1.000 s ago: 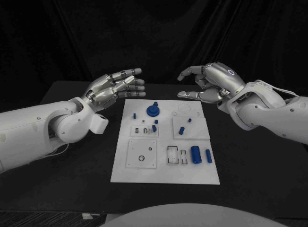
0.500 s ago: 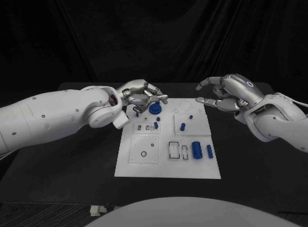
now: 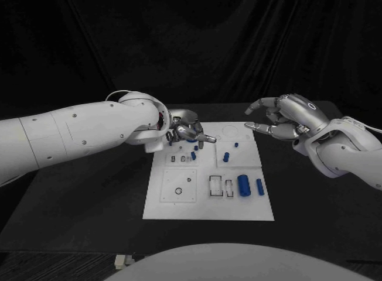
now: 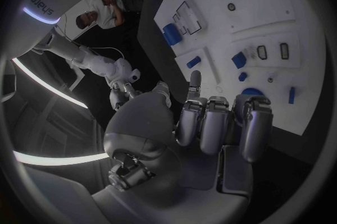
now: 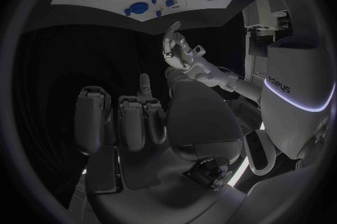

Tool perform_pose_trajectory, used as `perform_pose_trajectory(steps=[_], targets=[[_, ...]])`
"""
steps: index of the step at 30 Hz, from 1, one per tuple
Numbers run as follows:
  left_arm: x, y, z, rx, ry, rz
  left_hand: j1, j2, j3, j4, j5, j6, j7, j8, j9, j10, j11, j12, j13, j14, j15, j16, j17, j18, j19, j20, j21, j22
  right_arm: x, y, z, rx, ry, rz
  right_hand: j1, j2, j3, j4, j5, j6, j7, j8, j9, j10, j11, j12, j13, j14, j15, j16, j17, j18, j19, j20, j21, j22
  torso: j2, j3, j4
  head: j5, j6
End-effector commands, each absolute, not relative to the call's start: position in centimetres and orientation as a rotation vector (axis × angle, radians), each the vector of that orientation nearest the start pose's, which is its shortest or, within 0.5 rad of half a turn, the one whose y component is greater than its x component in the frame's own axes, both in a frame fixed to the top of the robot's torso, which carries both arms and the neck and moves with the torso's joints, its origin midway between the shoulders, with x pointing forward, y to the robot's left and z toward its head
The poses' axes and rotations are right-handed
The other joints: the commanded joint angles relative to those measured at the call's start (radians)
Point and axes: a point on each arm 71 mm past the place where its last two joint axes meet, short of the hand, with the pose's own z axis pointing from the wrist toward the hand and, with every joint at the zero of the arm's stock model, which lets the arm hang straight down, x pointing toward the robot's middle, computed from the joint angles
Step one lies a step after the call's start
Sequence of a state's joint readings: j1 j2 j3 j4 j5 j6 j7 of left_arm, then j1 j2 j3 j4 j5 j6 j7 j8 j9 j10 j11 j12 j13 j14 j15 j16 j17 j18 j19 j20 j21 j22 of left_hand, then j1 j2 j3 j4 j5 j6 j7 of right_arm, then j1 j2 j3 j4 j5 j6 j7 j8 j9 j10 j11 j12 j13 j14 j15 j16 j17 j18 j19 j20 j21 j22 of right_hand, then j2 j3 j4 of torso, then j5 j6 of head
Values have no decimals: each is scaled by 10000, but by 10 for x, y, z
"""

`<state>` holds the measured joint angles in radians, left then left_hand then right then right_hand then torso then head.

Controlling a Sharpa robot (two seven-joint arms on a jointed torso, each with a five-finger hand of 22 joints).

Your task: Assemble the parts on the task board

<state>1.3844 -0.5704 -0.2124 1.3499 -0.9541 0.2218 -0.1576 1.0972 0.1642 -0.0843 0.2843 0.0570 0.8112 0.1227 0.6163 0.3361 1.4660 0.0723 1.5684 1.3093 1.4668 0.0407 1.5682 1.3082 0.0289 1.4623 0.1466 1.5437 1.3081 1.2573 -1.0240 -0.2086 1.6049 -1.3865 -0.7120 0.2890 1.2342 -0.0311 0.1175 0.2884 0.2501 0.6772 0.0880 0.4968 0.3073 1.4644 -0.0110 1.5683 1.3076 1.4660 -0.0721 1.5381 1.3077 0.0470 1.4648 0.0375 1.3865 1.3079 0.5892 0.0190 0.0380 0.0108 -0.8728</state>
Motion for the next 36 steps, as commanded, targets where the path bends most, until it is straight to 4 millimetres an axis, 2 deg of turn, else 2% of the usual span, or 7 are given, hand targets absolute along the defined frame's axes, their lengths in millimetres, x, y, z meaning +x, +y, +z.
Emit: perform_pose_trajectory(steps=[1, 5, 11, 20, 25, 30, 36], targets=[[503, 113, -198, 2723, 24014, -6482, 179, 11, 51, -95, 62, 279, -148, 302, 364, 1048, -151, 24, 2615, 1040, -159, 26, 2626, -57, 70, -61, -1, 1917, 444, -256, -181, -2386, 13423, 7966, -81, 55, -30, 39, 67, 67, -10, 45, -12, 1064, 30, 25, 2632, 948, 8, -7, 2196, -49, 342, 8, 5, 2076, -17, -22, -9, -53, 2], [507, 112, -190, 3185, 24454, -5732, 350, 69, 191, -168, 192, 634, -381, 707, 958, 1048, -364, 24, 2615, 1040, -349, 26, 2626, -60, 91, -241, -7, 1943, 445, -257, -183, -2288, 13696, 7853, -123, 104, -33, 35, 89, 124, -5, 60, -23, 1064, 35, 25, 2632, 946, 12, -12, 2189, -45, 334, 13, -12, 2070, -37, -45, 27, -194, 2], [514, 113, -181, 3484, 24816, -4773, 279, 127, 247, -134, 243, 790, -447, 485, 1034, 1048, -446, 24, 2615, 1040, -440, 26, 2626, -30, -41, -342, -59, 1857, 447, -255, -185, -2212, 13961, 7781, -134, 115, -39, 23, 76, 158, -3, 70, -29, 1064, 38, 25, 2632, 945, 16, -16, 2185, -41, 329, 16, -25, 2066, -35, -55, 15, -122, 2], [523, 110, -178, 3320, 24788, -4123, -18, 45, 410, -219, 295, 1438, -374, -1536, 428, 1048, -417, 24, 2615, 1040, -469, 26, 2626, -8, -124, -440, -147, 1806, 449, -253, -187, -2113, 14194, 7696, -22, 106, -19, -37, 31, 192, 7, 68, -53, 1064, 46, 25, 2632, 943, 23, -23, 2175, -46, 338, 21, 0, 2073, -103, -50, -2, -20, 2], [528, 110, -178, 3105, 24680, -4107, -14, 57, 649, -495, 371, 780, 101, -3291, -533, 1048, -66, 24, 2615, 1040, -175, 26, 2626, 29, -321, -198, -264, 1685, 450, -252, -188, -2049, 14327, 7621, 198, 61, 2, -106, -87, 235, 18, 59, -96, 1064, 58, 25, 2632, 945, 33, -15, 2184, -47, 341, 32, 9, 2074, -95, -72, 15, -41, 2], [533, 110, -181, 2991, 24628, -4346, 52, 52, 890, -819, 411, 178, 309, -4329, -1223, 1048, 62, 24, 2615, 1040, -22, 26, 2626, 70, -479, -11, -362, 1606, 451, -253, -189, -1978, 14448, 7541, 348, 78, 39, -143, -45, 235, 30, 38, -131, 1064, 67, 25, 2632, 943, 40, -21, 2175, -40, 326, 39, -23, 2064, -90, -80, 6, -37, 2], [535, 109, -187, 2874, 24648, -4452, -103, 45, 1053, -952, 629, 1422, 145, -4092, -1257, 1048, 44, 24, 2615, 1040, -13, 26, 2626, 69, -432, 35, -368, 1670, 451, -254, -190, -1911, 14536, 7447, 410, 83, 52, -157, -7, 237, 36, 29, -147, 1064, 72, 25, 2632, 940, 44, -32, 2161, -36, 319, 43, -41, 2058, -131, -71, -2, 6, 2]])
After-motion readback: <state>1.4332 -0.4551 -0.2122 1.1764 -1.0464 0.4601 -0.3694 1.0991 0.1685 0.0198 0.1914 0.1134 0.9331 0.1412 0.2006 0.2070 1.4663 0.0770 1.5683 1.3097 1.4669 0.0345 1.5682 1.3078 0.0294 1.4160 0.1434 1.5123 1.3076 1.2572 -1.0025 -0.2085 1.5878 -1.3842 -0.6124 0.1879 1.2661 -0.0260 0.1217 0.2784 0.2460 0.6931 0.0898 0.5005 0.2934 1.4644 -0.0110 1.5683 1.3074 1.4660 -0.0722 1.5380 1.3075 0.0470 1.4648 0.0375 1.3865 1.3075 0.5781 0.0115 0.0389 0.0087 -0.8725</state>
